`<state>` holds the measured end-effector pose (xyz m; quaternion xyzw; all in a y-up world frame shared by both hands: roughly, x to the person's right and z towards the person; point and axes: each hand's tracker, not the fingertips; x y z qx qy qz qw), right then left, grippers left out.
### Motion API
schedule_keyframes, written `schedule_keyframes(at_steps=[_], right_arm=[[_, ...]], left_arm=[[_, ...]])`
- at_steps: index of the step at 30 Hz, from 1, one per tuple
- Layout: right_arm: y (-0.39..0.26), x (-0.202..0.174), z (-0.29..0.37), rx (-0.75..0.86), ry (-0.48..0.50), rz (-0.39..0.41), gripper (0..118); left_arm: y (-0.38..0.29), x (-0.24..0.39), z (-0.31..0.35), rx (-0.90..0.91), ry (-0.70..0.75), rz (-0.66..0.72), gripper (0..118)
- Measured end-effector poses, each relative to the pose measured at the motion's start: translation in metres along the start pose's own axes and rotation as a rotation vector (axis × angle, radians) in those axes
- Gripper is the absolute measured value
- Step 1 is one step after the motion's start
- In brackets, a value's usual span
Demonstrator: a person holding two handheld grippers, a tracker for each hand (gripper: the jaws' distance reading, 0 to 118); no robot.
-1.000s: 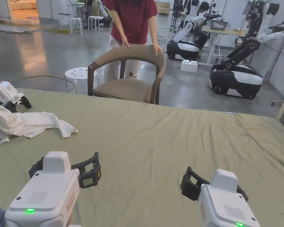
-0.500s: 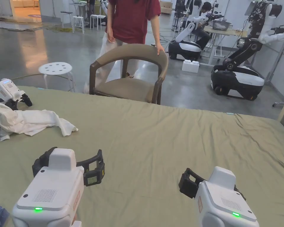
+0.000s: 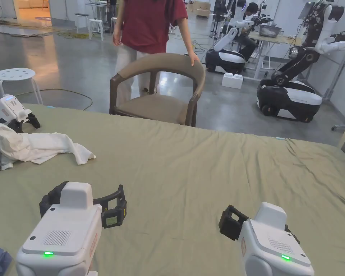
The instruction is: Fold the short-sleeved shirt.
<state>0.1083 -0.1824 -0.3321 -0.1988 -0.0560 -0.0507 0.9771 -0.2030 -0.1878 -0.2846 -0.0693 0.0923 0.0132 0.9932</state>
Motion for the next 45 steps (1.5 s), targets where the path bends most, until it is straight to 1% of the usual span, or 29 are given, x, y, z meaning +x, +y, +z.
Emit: schedule_keyframes(at_steps=[4, 6, 7, 9, 13, 15, 17, 20, 23, 27, 36, 43, 45], right_arm=[[0.002, 0.001, 0.002, 0.004, 0.008, 0.0, 101], [0.002, 0.001, 0.001, -0.001, 0.027, 0.001, 101], [0.003, 0.0, 0.0, -0.003, 0.023, 0.004, 101], [0.001, -0.002, -0.001, 0.018, -0.025, 0.032, 101], [-0.002, 0.002, -0.005, 0.015, -0.015, 0.04, 101], [-0.004, 0.008, -0.006, 0.012, 0.039, 0.011, 101], [-0.006, 0.013, -0.004, 0.043, 0.083, -0.017, 101], [-0.008, 0.016, 0.0, 0.085, 0.107, -0.002, 101], [-0.01, 0.015, 0.001, 0.119, 0.101, 0.03, 101], [-0.011, 0.013, 0.001, 0.151, 0.091, 0.044, 102], [-0.009, 0.005, 0.006, 0.213, 0.085, 0.109, 104], [-0.009, 0.002, 0.008, 0.253, 0.067, 0.12, 109], [-0.009, 0.003, 0.008, 0.274, 0.042, 0.127, 109]], left_arm=[[-0.002, 0.0, 0.001, 0.002, -0.007, -0.009, 108], [-0.002, 0.001, 0.001, 0.004, -0.012, -0.011, 108], [-0.002, 0.001, 0.001, 0.005, -0.016, -0.011, 108], [-0.002, 0.002, 0.001, 0.004, -0.02, -0.014, 108], [-0.002, 0.002, 0.0, 0.009, -0.025, -0.018, 108], [-0.002, 0.002, 0.0, 0.012, -0.026, -0.021, 108], [-0.002, 0.001, -0.001, 0.013, -0.022, -0.026, 108], [-0.002, 0.0, -0.002, 0.014, -0.018, -0.032, 108], [-0.001, -0.001, -0.002, 0.017, -0.017, -0.032, 108], [-0.002, -0.003, -0.002, 0.02, -0.018, -0.036, 108], [-0.001, -0.006, -0.003, 0.026, -0.014, -0.044, 108], [-0.001, -0.008, -0.004, 0.041, -0.005, -0.044, 108], [-0.001, -0.009, -0.004, 0.044, -0.006, -0.047, 108]])
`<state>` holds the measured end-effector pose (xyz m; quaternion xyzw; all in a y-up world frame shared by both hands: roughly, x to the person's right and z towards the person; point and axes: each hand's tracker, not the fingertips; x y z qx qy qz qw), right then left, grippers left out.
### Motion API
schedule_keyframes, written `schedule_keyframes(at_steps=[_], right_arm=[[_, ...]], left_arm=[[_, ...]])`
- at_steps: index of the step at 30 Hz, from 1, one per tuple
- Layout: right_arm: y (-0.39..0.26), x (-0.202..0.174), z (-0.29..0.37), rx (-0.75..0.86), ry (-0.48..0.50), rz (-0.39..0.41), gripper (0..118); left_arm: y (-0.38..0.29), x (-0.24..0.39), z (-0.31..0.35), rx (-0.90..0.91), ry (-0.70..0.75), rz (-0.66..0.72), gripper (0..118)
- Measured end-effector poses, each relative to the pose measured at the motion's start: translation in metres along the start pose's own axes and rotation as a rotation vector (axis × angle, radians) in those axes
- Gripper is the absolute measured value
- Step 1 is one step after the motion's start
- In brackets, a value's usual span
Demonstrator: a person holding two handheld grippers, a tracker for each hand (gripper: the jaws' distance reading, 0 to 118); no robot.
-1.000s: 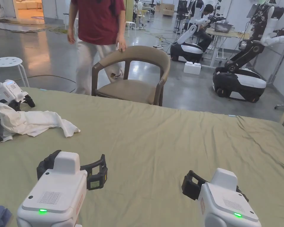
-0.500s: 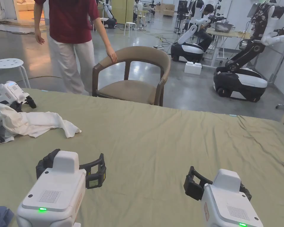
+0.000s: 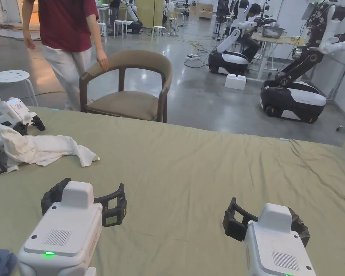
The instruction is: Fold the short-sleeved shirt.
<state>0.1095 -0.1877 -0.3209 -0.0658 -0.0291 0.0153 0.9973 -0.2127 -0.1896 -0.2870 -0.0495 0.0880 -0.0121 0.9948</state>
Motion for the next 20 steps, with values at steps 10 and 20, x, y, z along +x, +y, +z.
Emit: schedule_keyframes(at_steps=[10, 20], right_arm=[[-0.002, 0.011, 0.0, 0.011, 0.014, 0.006, 110], [0.0, 0.012, -0.004, 0.004, 0.031, -0.002, 111]], left_arm=[[0.002, 0.003, -0.001, 0.021, -0.01, -0.01, 108], [0.004, 0.006, -0.005, 0.025, -0.02, -0.007, 108]])
